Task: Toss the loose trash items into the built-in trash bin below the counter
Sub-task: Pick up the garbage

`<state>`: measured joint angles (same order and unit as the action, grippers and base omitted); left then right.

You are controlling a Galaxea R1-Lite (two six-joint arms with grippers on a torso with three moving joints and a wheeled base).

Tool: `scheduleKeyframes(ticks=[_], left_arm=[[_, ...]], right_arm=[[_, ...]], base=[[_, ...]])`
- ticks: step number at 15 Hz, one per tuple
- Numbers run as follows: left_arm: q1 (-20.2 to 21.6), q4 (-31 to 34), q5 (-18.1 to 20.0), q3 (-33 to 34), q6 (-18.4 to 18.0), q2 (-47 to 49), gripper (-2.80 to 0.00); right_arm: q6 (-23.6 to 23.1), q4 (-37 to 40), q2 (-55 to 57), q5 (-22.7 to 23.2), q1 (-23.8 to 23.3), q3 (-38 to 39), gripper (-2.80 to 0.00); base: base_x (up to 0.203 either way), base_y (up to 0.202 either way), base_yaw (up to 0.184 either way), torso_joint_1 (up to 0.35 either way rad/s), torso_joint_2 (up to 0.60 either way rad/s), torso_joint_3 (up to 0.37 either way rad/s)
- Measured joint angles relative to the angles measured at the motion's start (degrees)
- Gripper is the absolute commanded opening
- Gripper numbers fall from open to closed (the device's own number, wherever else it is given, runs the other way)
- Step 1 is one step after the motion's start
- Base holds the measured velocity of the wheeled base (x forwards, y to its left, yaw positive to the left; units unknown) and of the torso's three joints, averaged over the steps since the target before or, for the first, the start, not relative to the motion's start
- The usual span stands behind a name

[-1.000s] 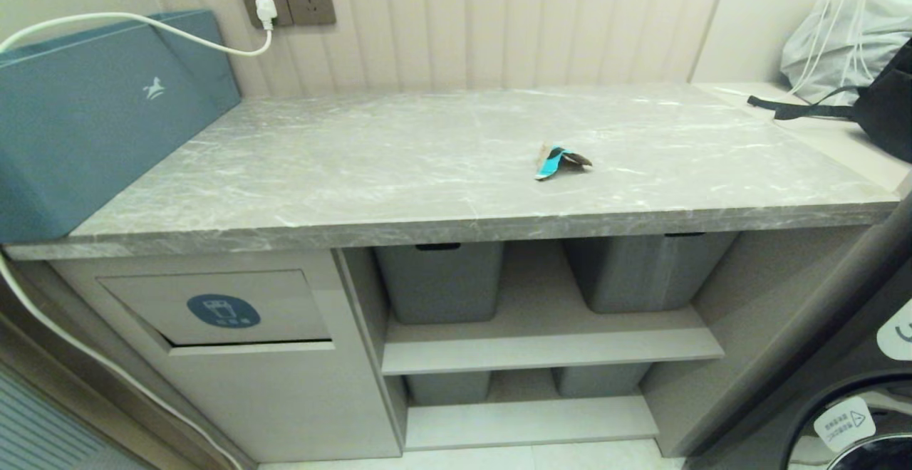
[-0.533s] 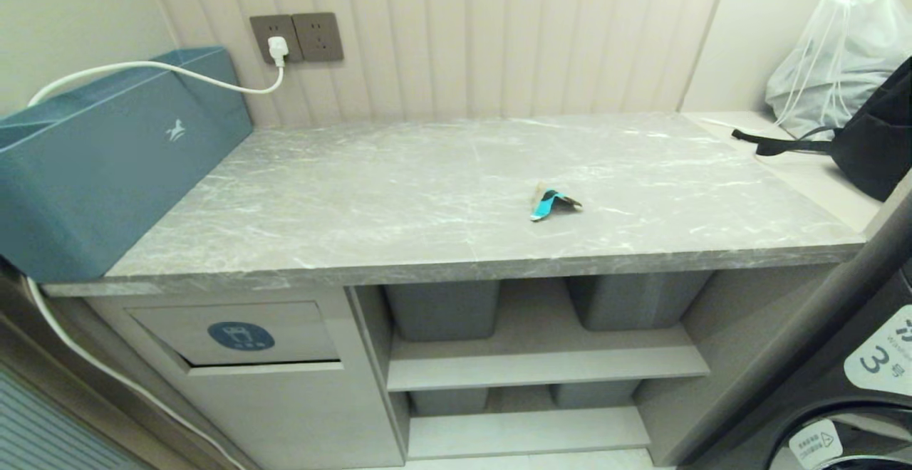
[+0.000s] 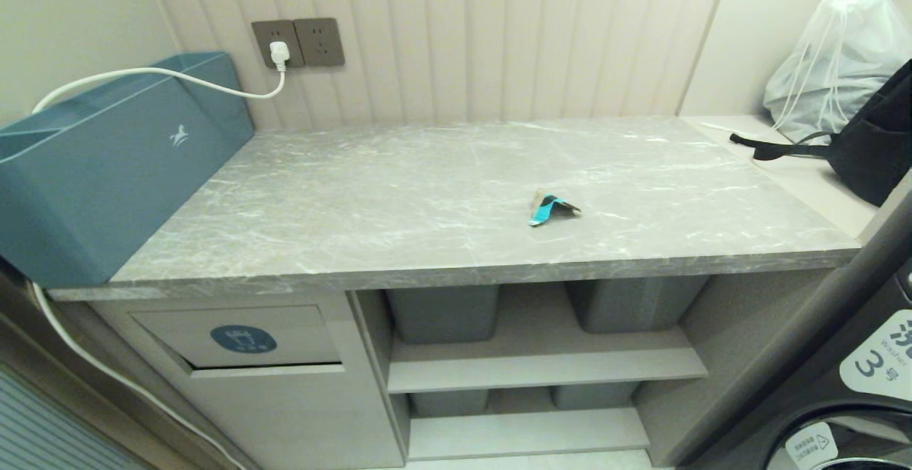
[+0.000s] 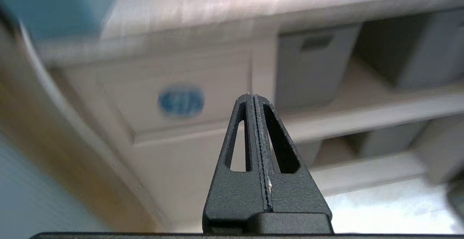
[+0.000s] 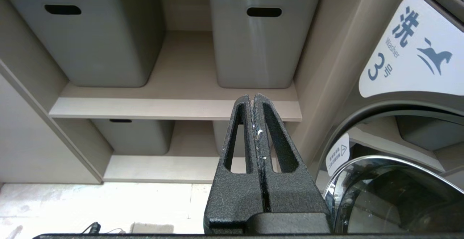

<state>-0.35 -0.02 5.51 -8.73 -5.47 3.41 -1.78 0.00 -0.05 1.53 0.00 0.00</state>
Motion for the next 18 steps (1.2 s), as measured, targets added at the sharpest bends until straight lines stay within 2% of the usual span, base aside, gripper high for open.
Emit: scheduleKeyframes(ticks=[4, 7, 8, 10, 12, 14, 16, 18], left_arm=[[-1.22, -2.91, 11.14, -11.84, -0.04, 17.67, -2.80], [-4.16, -11.14, 16.49, -20.48, -0.20, 37.80, -2.80], [-7.00, -14.36, 16.46, -24.00, -0.20, 45.47, -2.80], [-15.50, -19.35, 14.04, -31.45, 0.06, 59.50, -2.80], [-25.14, -22.93, 9.99, -38.90, 1.46, 72.07, -2.80], [-32.67, -24.88, 5.27, -45.71, 3.46, 82.20, -2.80], [-36.43, -25.51, 2.13, -51.14, 4.82, 89.97, -2.80], [-37.68, -25.60, 1.39, -56.26, 5.17, 96.23, -2.80]], right_arm=[[0.00, 0.02, 0.00, -0.04, 0.00, 0.00, -2.80], [0.05, 0.00, 0.00, -0.06, 0.00, 0.00, -2.80], [0.05, 0.00, 0.00, -0.06, 0.00, 0.00, -2.80], [0.05, 0.00, 0.00, -0.06, 0.00, 0.00, -2.80], [0.05, 0.00, 0.00, -0.06, 0.00, 0.00, -2.80], [0.05, 0.00, 0.00, -0.06, 0.00, 0.00, -2.80], [0.05, 0.00, 0.01, -0.06, 0.00, 0.00, -2.80], [0.05, 0.00, 0.02, -0.06, 0.00, 0.00, -2.80]], base=[[0.000, 0.000, 0.000, 0.000, 0.00, 0.000], [0.000, 0.000, 0.000, 0.000, 0.00, 0.000], [0.000, 0.000, 0.000, 0.000, 0.00, 0.000], [0.000, 0.000, 0.000, 0.000, 0.00, 0.000], [0.000, 0.000, 0.000, 0.000, 0.00, 0.000], [0.000, 0.000, 0.000, 0.000, 0.00, 0.000], [0.000, 0.000, 0.000, 0.000, 0.00, 0.000], [0.000, 0.000, 0.000, 0.000, 0.00, 0.000]])
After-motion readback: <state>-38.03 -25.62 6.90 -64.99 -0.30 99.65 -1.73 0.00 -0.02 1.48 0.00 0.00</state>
